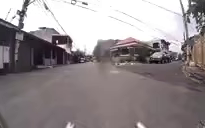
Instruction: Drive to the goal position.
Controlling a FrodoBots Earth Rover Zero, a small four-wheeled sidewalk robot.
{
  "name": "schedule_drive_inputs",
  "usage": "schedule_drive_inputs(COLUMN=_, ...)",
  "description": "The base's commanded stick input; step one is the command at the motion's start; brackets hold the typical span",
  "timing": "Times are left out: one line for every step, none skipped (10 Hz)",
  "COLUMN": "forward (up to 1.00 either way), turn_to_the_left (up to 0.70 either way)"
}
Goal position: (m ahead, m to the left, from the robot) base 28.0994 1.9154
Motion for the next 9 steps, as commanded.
schedule_drive_inputs(forward=0.70, turn_to_the_left=0.00)
schedule_drive_inputs(forward=0.70, turn_to_the_left=0.01)
schedule_drive_inputs(forward=0.70, turn_to_the_left=0.04)
schedule_drive_inputs(forward=0.70, turn_to_the_left=0.12)
schedule_drive_inputs(forward=0.70, turn_to_the_left=0.14)
schedule_drive_inputs(forward=0.70, turn_to_the_left=0.02)
schedule_drive_inputs(forward=0.70, turn_to_the_left=0.00)
schedule_drive_inputs(forward=0.70, turn_to_the_left=0.00)
schedule_drive_inputs(forward=0.70, turn_to_the_left=0.00)
